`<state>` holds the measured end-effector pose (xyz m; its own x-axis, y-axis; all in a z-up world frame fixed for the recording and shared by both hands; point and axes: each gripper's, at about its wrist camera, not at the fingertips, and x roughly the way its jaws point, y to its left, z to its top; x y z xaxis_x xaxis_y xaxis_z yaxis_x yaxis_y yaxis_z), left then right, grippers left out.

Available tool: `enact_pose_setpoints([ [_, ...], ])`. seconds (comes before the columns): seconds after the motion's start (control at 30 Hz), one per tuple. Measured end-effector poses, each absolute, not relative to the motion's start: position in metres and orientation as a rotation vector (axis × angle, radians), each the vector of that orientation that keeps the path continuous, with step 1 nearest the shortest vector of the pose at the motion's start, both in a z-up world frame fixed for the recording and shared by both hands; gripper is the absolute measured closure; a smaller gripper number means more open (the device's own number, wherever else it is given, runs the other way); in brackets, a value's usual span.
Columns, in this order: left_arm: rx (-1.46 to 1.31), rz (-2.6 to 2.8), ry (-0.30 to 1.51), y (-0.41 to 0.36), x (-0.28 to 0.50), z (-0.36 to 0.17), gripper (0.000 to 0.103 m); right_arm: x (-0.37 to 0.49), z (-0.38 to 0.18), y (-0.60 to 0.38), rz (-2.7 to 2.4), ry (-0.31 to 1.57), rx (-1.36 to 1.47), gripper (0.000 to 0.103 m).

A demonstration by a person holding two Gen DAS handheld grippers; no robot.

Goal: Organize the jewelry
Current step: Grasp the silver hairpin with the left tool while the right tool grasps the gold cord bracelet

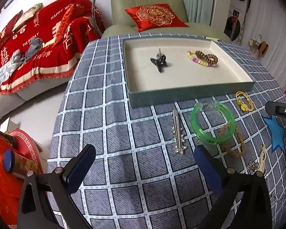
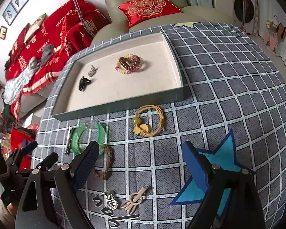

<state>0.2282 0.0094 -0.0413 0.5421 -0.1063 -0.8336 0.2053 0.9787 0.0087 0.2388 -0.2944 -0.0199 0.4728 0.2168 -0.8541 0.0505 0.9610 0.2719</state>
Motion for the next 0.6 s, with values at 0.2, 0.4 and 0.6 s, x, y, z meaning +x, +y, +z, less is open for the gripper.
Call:
enact_pose_setpoints([
  [0.2, 0.085, -0.197, 1.019, 0.010, 0.233, -0.053, 0.000, 0.240, -0.031, -0.297, 0.060, 1.101, 0.232, 0.013],
  [0.4, 0.070, -0.196, 1.032, 0.007, 0.238, -0.060, 0.000, 0.244, -0.043, -0.297, 0.033, 1.116, 0.210, 0.013],
  [0.6, 0.070, -0.193, 1.058, 0.000, 0.246, -0.070, 0.000, 0.263, -0.052, -0.289, 0.033, 1.122, 0.174, 0.013],
])
